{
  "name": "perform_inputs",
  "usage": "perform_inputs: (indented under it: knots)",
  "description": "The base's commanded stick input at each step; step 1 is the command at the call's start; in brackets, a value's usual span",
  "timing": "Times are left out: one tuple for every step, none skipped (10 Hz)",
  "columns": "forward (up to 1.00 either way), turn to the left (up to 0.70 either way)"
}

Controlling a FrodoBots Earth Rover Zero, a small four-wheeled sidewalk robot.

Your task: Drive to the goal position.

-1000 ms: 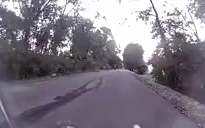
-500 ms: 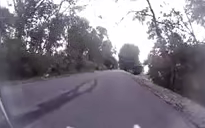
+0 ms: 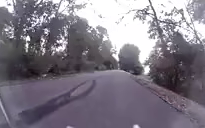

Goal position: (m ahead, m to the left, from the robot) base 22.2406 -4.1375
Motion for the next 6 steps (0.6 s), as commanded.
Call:
perform_inputs:
  knots:
    - [0.7, -0.05]
    - [0.7, 0.0]
    - [0.7, 0.0]
    - [0.7, 0.0]
    - [0.7, 0.0]
    - [0.7, 0.0]
